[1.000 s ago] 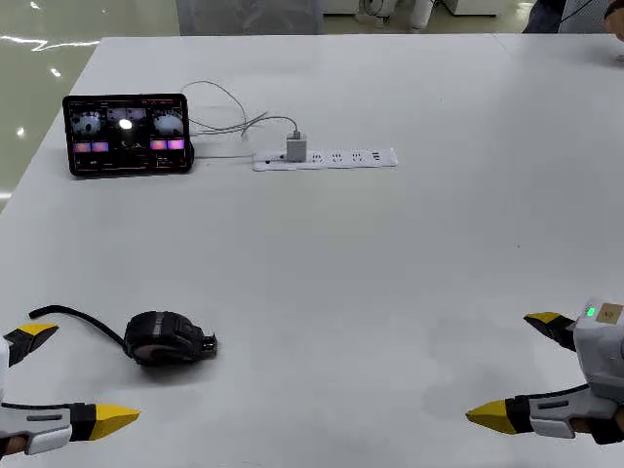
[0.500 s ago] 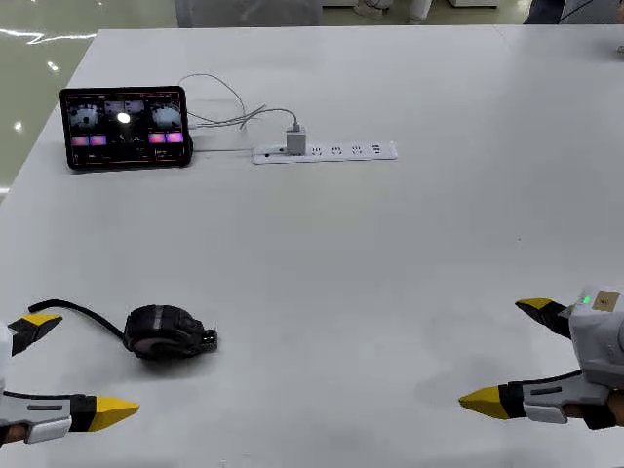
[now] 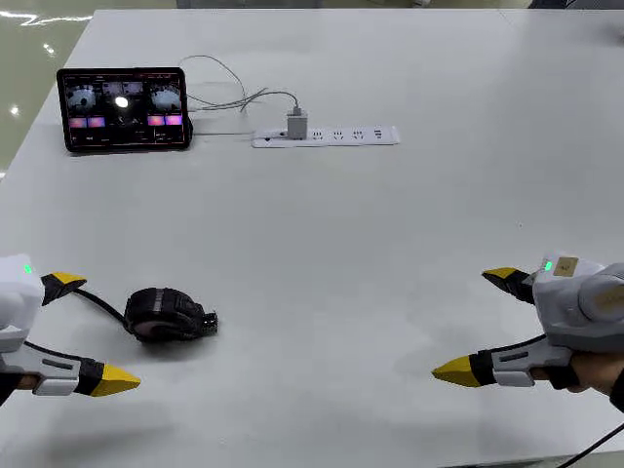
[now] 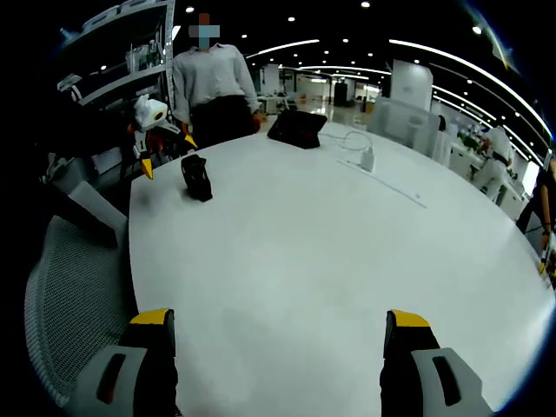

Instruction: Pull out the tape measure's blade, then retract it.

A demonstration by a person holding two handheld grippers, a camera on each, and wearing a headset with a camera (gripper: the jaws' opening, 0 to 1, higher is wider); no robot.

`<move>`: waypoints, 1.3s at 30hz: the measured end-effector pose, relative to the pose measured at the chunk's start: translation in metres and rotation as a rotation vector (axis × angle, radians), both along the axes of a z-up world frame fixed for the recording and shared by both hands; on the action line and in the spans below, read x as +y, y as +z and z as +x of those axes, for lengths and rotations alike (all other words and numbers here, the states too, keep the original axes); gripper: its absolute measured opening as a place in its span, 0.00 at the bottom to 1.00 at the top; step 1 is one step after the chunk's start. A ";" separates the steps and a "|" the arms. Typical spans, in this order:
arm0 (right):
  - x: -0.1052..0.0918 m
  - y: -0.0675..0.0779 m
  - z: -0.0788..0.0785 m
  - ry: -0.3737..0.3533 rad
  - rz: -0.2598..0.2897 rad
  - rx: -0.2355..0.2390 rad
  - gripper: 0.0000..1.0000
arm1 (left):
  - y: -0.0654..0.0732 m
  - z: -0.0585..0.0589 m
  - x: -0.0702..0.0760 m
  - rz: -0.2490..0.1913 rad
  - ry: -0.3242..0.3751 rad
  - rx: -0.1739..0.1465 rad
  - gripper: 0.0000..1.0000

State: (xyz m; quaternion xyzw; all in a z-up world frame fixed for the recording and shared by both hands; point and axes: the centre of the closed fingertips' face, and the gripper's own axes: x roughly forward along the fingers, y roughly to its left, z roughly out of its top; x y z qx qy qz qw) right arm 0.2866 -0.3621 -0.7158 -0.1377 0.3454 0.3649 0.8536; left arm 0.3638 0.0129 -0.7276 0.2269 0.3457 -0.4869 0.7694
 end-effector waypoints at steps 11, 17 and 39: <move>0.030 -0.015 0.016 0.103 -0.011 0.004 0.99 | -0.009 0.006 -0.022 0.055 -0.134 0.020 0.99; 0.051 -0.015 0.027 0.144 -0.001 0.010 0.99 | -0.015 0.009 -0.030 0.116 -0.227 0.032 0.96; 0.129 -0.013 0.063 0.263 0.050 0.016 0.99 | -0.025 0.019 -0.054 0.245 -0.399 0.035 0.70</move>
